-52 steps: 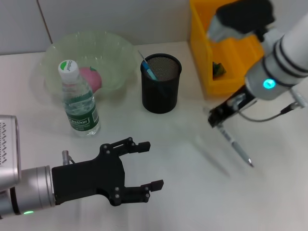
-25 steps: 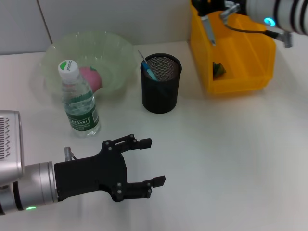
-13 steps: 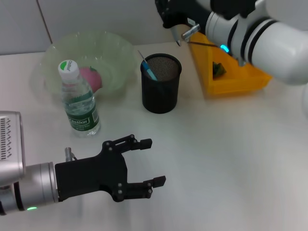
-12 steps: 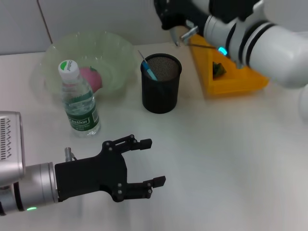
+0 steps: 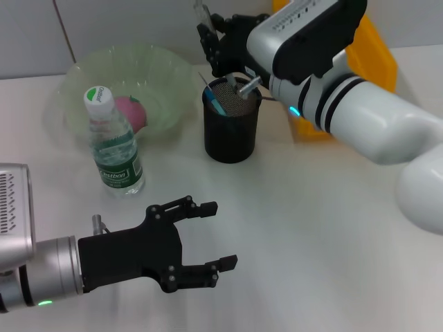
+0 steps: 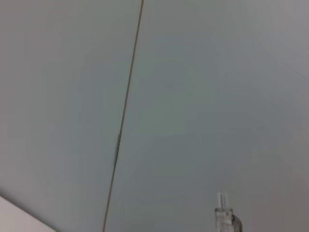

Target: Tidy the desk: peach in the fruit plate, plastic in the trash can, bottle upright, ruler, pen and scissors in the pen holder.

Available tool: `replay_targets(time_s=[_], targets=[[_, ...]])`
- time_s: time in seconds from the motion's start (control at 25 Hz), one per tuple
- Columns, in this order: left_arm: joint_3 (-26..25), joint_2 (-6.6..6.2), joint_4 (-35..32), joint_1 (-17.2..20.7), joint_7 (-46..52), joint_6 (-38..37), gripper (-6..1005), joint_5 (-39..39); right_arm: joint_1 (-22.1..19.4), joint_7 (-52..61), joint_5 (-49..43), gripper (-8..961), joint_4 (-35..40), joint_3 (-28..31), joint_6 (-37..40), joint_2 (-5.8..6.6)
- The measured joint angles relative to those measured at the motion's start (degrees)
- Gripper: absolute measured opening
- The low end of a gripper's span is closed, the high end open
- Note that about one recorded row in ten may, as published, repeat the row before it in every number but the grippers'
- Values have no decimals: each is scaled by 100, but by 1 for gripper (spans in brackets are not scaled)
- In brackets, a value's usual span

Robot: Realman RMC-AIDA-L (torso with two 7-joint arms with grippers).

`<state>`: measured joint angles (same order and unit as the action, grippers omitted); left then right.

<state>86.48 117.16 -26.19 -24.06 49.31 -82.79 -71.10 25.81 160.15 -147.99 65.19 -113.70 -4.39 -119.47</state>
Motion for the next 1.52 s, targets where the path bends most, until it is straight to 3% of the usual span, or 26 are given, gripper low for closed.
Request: replay_targets(time_s=[0.32, 0.48, 0.76, 0.8, 0.92, 0.96, 1.0, 1.04, 1.08, 1.12, 1.16, 1.28, 1.52], targets=[[0, 7, 0, -2, -8, 0, 849, 0, 0, 5, 34, 219, -437, -301, -462, -12], [0, 9, 0, -4, -9, -1, 849, 0, -59, 7, 34, 232, -846, -620, -1068, -22], [0, 10, -8, -33, -9, -1, 849, -1, -141, 70, 133, 256, -1054, -687, -1257, -31], [0, 9, -15, -28, -10, -1, 849, -1, -141, 70, 133, 300, -1054, -687, -1257, -31], [0, 9, -24, -22, -9, -4, 849, -1, -488, 96, 179, 432, -610, -689, -1310, 5], [0, -5, -41, 3, -9, -31, 849, 1, -887, 80, 136, 476, -42, -689, -1292, 50], [0, -5, -41, 3, -9, -31, 849, 1, -887, 80, 136, 521, -42, -689, -1292, 50], [-5, -12, -43, 12, -10, -40, 849, 4, -1133, 74, 73, 566, 299, -688, -1261, 79], [-66, -24, -30, 27, -9, -44, 849, 6, -1655, 77, -106, 612, 939, -684, -1180, 109], [-66, -24, -30, 27, -9, -44, 849, 6, -1655, 77, -106, 657, 939, -684, -1180, 109], [-117, -29, -15, 41, -10, -45, 849, 5, -2081, 82, -359, 702, 1406, -671, -1142, 71], [-140, -41, -31, 52, -7, -44, 849, 1, -2428, 78, -718, 746, 1755, -672, -1127, 6], [-141, -51, -40, 66, -14, -45, 849, 0, -2360, 377, -763, 833, 1810, -710, -946, 33]])
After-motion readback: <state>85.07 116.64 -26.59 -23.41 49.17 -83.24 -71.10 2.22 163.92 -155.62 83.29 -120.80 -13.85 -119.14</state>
